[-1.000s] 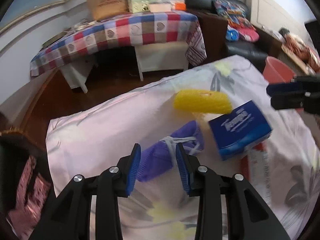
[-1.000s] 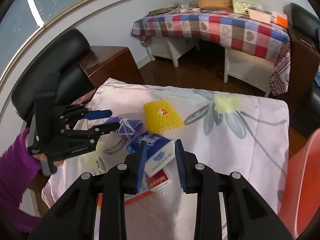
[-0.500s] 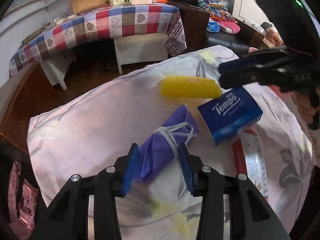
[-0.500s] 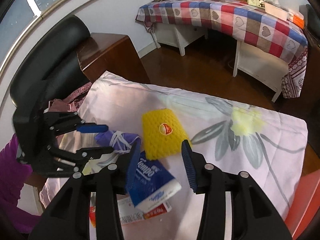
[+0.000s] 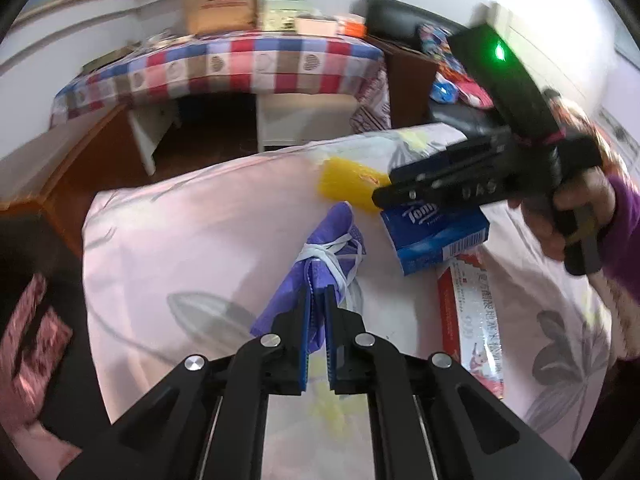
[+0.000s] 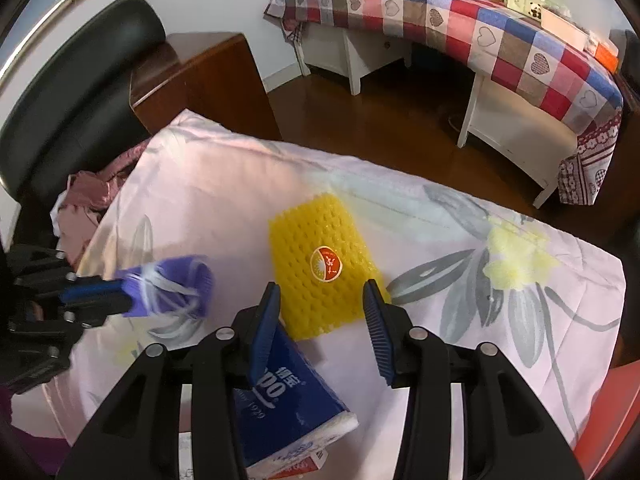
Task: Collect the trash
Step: 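Grasp the purple tied bag with the left gripper while the right gripper grasps a yellow foam net, then carry the purple bag and yellow foam net over the pink bucket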
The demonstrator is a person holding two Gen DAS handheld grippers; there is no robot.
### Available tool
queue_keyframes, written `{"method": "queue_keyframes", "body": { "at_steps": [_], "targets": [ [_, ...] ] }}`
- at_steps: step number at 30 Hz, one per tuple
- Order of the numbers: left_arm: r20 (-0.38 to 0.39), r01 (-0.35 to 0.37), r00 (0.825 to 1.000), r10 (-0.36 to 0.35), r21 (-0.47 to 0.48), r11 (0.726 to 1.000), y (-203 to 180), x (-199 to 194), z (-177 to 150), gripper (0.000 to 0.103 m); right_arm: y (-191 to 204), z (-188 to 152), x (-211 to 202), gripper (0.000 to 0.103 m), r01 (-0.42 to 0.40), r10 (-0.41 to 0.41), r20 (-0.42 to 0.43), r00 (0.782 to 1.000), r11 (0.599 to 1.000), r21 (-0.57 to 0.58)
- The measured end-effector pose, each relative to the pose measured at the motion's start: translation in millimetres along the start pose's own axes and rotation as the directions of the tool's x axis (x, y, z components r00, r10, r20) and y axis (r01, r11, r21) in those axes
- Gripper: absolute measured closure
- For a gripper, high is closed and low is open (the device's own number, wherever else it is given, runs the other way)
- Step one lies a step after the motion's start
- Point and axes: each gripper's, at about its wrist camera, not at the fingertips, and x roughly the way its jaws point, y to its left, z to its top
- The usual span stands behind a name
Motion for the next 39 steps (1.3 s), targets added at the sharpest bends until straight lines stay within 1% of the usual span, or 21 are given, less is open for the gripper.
{"method": "queue_keyframes", "body": {
  "at_steps": [1, 3, 6, 9, 13, 19, 22, 24, 28, 35, 39],
  "targets": [
    [0.003, 0.001, 1.000, -0.001, -0.023, 1.000, 0.6, -3.5, -2.1, 0.097, 0.8, -0.5, 0.3, 0.070, 0.002, -0.002, 0.004, 1.000, 1.000, -0.003],
    [0.013, -0.009, 1.000, 0.010, -0.051, 0.999, -0.1, -10.6, -5.7, 0.097, 3.8, -1.4, 0.5, 0.081, -0.003, 0.003, 0.009, 1.000, 1.000, -0.005],
    [0.029, -0.017, 0.999, 0.019, -0.094, 0.995, -2.3, -20.9, -10.0, 0.097, 6.6, -1.2, -0.8, 0.092, 0.010, -0.009, 0.021, 1.000, 1.000, -0.013],
    [0.057, -0.016, 0.998, 0.023, -0.130, 0.991, -4.0, -32.6, -12.6, 0.097, 6.6, -0.7, -7.3, 0.094, 0.007, -0.007, 0.051, 0.999, 1.000, -0.002],
    [0.074, -0.019, 0.997, 0.031, -0.162, 0.987, -5.0, -43.8, -16.3, 0.097, 5.2, -0.3, -26.6, 0.094, -0.005, 0.004, 0.101, 0.995, 1.000, 0.011],
    [0.090, -0.026, 0.995, 0.044, -0.191, 0.981, -17.9, -54.6, -14.5, 0.097, 3.0, -14.9, -67.5, 0.094, -0.032, 0.023, 0.178, 0.984, 0.998, 0.048],
    [0.098, -0.035, 0.994, 0.053, -0.185, 0.982, -32.1, -56.6, -13.5, 0.097, 4.1, -29.8, -82.8, 0.094, -0.045, 0.029, 0.201, 0.979, 0.996, 0.072],
    [0.099, -0.040, 0.993, 0.060, -0.184, 0.982, -40.3, -56.7, -12.1, 0.097, 5.6, -41.7, -93.2, 0.094, -0.035, 0.017, 0.216, 0.976, 0.996, 0.080],
    [0.116, -0.027, 0.992, 0.050, -0.190, 0.982, -60.4, -59.5, -7.3, 0.097, 2.2, -62.3, -110.1, 0.094, -0.038, 0.007, 0.234, 0.972, 0.991, 0.128],
    [0.143, -0.031, 0.988, 0.060, -0.194, 0.981, -96.0, -60.1, 6.1, 0.097, -16.4, -105.4, -132.0, 0.094, -0.007, -0.056, 0.257, 0.965, 0.971, 0.238],
    [0.154, -0.020, 0.987, 0.051, -0.194, 0.981, -120.8, -55.7, 15.7, 0.097, -28.2, -126.5, -145.8, 0.094, 0.003, -0.089, 0.281, 0.956, 0.956, 0.293]
  ]
}}
